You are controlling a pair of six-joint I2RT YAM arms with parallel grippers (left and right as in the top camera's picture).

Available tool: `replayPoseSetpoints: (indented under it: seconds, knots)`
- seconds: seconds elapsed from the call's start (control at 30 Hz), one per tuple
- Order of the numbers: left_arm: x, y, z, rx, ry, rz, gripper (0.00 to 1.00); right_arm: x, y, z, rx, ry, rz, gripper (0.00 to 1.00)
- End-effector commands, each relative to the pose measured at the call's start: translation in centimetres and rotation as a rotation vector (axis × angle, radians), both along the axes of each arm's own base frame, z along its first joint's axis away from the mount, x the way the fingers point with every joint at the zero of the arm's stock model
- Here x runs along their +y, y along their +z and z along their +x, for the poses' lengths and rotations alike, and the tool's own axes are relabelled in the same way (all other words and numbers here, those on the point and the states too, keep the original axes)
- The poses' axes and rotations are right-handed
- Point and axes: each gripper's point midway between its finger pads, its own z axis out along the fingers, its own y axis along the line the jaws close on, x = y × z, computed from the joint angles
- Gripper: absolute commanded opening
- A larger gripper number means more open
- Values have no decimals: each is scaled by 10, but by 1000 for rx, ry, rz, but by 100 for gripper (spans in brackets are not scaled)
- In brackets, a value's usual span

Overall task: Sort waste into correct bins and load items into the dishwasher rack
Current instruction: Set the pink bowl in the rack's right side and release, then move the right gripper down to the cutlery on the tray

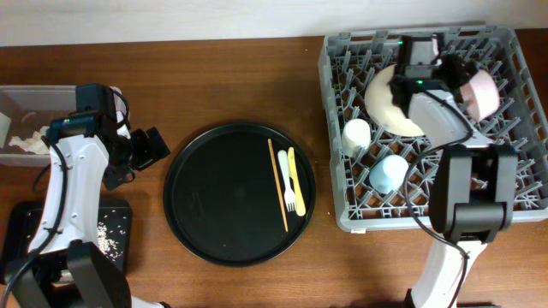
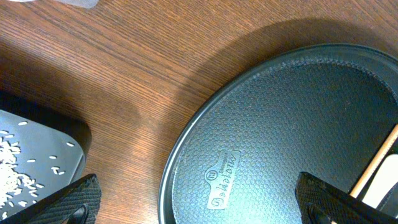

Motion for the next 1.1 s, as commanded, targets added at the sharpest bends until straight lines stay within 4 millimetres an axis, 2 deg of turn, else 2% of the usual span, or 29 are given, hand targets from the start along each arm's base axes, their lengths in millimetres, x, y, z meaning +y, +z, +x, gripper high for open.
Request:
replayPoseSetpoints:
  seconds: [0.0,0.07,0.1,0.13,0.17,0.2,0.23,0.27,0.3,0.33,0.4,0.43,0.47,0.5,0.57,0.6,0.7,0.73,0.83,0.9,0.97,1.07]
  knots:
    - [0,5,2,-17,3,-4,99,19,4,-4,0,-21,-55,79]
    - [0,5,2,-17,3,-4,99,32,24,-8,-36,-29,-86,87]
    - [0,5,2,-17,3,-4,100,43,40,-7,-96,-13,-75,88]
    - [0,5,2,-17,3,-4,99,56,72,-12,-222,-2,-45,88]
    - [0,5,2,-17,3,-4,99,66,113,-23,-362,7,-8,89]
    - [0,5,2,-17,3,-4,99,73,137,-32,-434,18,15,89]
    - [0,5,2,-17,3,-4,100,87,164,-47,-505,53,58,88]
    - [0,5,2,-17,3,-4,99,111,176,-55,-515,150,142,87]
    - [0,5,2,-17,3,-4,100,144,175,-67,-483,271,273,87]
    - [0,5,2,-17,3,-4,99,184,162,-95,-431,365,473,87]
    - [0,5,2,-17,3,-4,99,241,123,-133,-337,382,913,88]
    - [0,5,2,-17,3,-4,99,268,104,-150,-244,360,1121,87]
    - [0,5,2,-17,3,-4,99,305,82,-171,-80,345,1343,87]
    - [0,5,2,-18,3,-4,99,332,69,-179,39,353,1466,87]
    - [0,5,2,-17,3,-4,99,340,43,-179,119,291,1471,87]
    - [0,5,2,-17,3,-4,99,355,12,-179,218,254,1459,87]
    - [0,5,2,-18,3,-4,99,381,-40,-183,357,217,1408,87]
    - [0,5,2,-17,3,-4,99,393,-63,-183,402,211,1390,83]
    - [0,5,2,-17,3,-4,99,413,-110,-190,451,110,1372,81]
    - [0,5,2,-17,3,-4,99,423,-121,-193,465,116,1367,80]
    - [0,5,2,-17,3,-4,99,433,-121,-193,457,153,1365,73]
    - [0,5,2,-17,3,-4,99,435,-135,-197,458,171,1364,68]
